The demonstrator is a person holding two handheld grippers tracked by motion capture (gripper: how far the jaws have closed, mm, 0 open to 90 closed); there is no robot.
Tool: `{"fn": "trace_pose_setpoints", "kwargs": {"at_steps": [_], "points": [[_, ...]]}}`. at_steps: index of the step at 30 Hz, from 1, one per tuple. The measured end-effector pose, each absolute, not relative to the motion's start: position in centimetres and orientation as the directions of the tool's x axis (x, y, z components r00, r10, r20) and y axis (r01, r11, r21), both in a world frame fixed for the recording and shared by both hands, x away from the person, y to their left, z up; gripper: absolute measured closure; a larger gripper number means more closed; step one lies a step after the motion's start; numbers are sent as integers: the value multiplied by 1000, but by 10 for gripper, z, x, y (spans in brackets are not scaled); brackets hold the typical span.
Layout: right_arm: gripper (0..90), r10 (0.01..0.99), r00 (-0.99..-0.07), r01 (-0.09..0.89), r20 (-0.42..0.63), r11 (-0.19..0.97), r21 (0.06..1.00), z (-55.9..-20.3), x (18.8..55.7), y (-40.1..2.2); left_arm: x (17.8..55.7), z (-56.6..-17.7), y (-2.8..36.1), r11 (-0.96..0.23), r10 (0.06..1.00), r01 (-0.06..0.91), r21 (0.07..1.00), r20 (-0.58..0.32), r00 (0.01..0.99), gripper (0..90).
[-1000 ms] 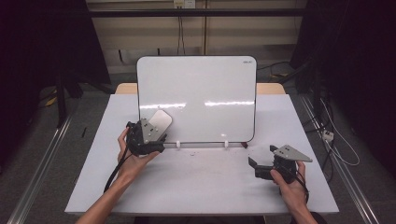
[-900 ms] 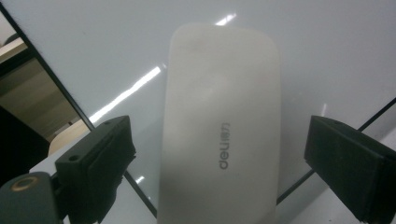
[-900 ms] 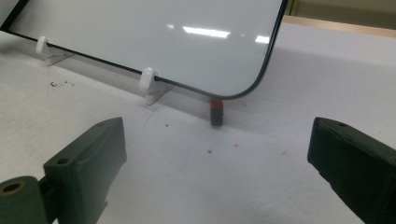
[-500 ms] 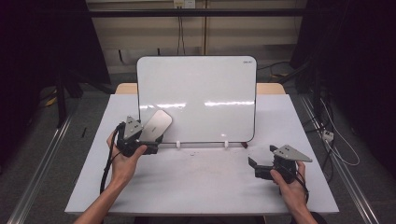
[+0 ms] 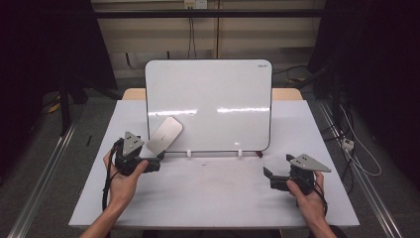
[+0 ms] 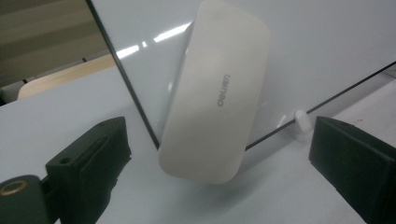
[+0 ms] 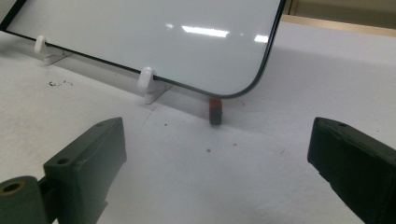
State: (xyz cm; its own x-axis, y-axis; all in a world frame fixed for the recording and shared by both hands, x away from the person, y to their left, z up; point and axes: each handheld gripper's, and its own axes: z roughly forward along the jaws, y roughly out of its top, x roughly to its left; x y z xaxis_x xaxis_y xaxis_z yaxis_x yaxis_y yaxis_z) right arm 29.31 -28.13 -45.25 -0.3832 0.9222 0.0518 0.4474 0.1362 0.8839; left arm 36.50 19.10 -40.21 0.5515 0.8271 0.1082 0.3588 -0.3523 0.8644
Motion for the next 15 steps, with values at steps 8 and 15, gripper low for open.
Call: {"fn": "trace_pose_setpoints", "kwargs": {"at_steps": [8, 15], "points": [[44, 923, -382, 450, 52, 136, 883, -453, 293, -281, 353, -407, 201, -369, 830, 362, 856, 129, 542, 48], [44, 923, -382, 453, 53, 137, 881, -453, 292, -283, 334, -415, 211, -370, 837, 373, 851, 131, 532, 51]]}}
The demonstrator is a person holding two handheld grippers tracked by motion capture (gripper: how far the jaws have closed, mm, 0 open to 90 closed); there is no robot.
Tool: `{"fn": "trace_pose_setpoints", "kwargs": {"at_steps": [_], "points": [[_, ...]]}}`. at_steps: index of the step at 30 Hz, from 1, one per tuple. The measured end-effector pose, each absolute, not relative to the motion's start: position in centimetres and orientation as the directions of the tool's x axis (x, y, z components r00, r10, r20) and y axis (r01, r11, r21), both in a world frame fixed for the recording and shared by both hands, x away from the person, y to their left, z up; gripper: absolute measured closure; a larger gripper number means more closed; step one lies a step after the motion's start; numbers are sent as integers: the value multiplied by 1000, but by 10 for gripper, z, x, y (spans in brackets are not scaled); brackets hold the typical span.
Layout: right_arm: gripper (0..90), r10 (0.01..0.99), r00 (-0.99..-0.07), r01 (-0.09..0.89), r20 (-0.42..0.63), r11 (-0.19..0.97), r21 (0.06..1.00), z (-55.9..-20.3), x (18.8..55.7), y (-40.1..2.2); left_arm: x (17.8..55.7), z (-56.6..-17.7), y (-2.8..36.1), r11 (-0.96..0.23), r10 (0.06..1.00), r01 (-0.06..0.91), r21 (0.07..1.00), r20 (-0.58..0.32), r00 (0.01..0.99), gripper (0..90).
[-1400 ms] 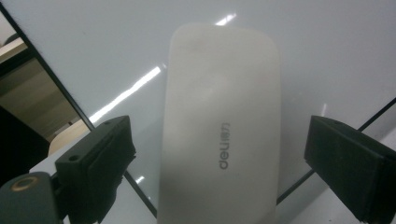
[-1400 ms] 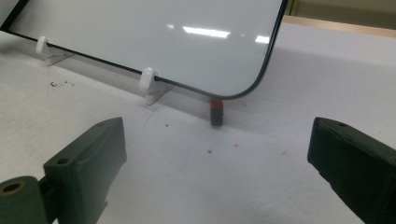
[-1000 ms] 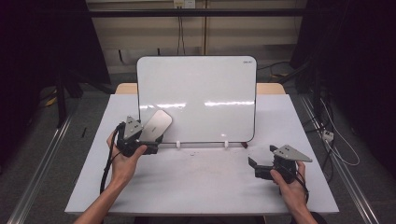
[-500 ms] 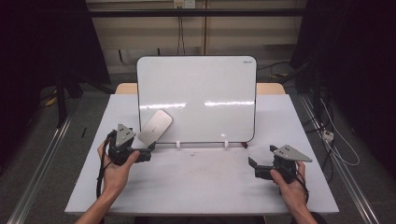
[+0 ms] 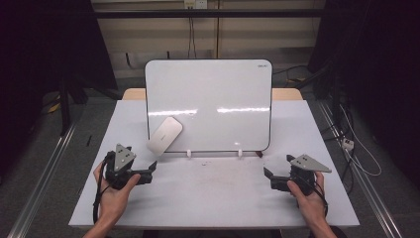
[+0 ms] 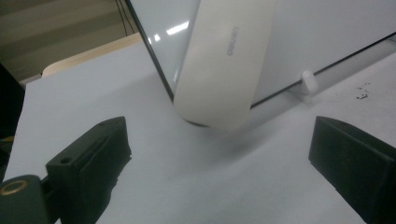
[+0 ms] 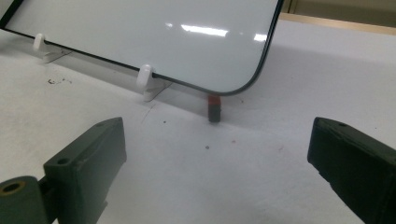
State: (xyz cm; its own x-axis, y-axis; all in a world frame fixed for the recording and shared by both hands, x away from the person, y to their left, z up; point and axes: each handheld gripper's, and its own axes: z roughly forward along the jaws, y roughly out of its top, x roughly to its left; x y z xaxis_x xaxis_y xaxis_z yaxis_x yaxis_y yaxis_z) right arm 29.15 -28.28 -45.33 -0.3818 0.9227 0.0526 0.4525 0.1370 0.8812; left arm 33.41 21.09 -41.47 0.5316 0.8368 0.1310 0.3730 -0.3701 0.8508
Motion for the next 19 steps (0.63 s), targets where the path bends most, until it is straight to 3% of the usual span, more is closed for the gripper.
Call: {"fn": "trace_pose_setpoints", "kwargs": {"at_steps": [19], "points": [[44, 928, -369, 454, 50, 133, 881, -453, 289, -285, 318, -425, 230, -253, 886, 395, 883, 48, 461, 50]]}}
